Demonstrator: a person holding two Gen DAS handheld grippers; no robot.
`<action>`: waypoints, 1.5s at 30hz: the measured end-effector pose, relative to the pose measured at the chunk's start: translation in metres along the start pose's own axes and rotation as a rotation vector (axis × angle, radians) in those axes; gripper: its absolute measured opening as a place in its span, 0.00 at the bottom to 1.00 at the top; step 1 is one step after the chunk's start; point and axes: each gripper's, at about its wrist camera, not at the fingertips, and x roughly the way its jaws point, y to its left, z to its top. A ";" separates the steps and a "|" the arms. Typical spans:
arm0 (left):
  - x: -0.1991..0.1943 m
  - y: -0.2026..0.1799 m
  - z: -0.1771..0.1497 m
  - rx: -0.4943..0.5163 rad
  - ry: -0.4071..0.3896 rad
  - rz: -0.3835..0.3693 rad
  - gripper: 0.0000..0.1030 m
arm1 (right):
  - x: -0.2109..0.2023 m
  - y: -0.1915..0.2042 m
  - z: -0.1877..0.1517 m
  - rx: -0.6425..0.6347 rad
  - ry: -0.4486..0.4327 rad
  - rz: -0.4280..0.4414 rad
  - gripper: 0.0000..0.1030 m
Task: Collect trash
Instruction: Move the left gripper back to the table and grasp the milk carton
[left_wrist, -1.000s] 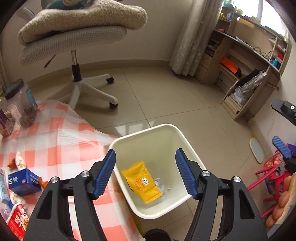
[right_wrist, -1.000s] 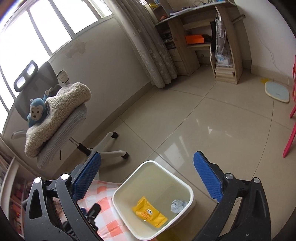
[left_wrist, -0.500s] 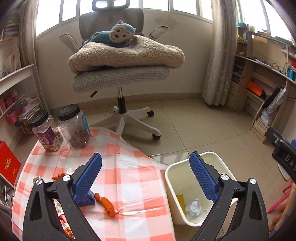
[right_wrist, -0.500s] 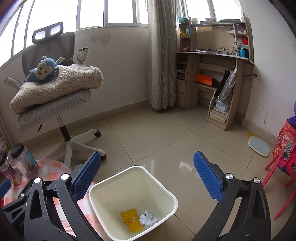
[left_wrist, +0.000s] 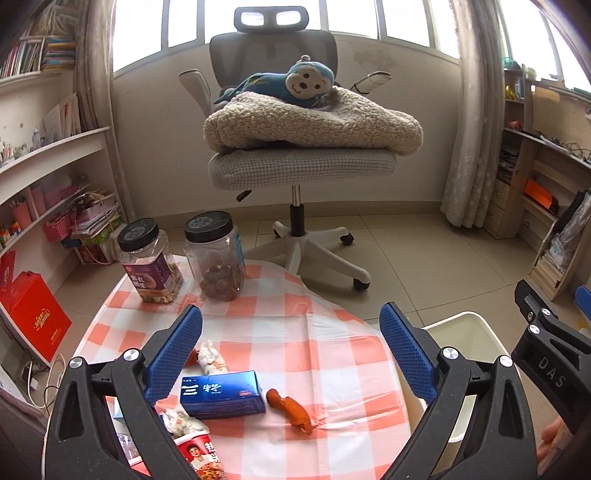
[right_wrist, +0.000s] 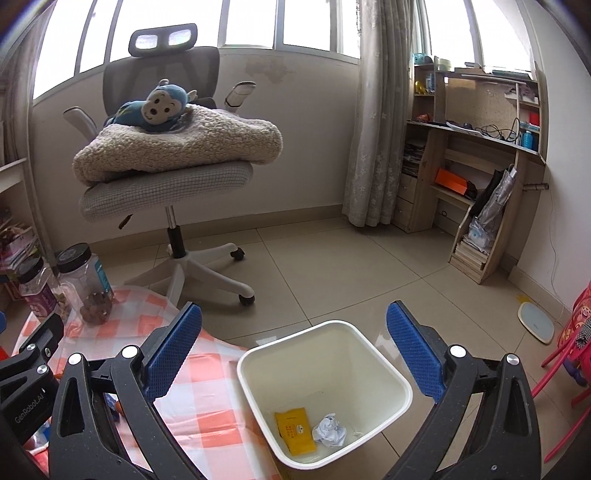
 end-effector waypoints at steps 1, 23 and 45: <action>0.001 0.006 -0.001 -0.005 0.005 0.005 0.91 | -0.001 0.007 -0.001 -0.011 0.000 0.007 0.93; 0.071 0.178 -0.047 -0.137 0.302 0.242 0.91 | 0.013 0.152 -0.029 -0.160 0.138 0.198 0.93; 0.174 0.280 -0.136 -0.327 0.742 0.036 0.57 | 0.084 0.255 -0.162 -0.149 1.076 0.856 0.93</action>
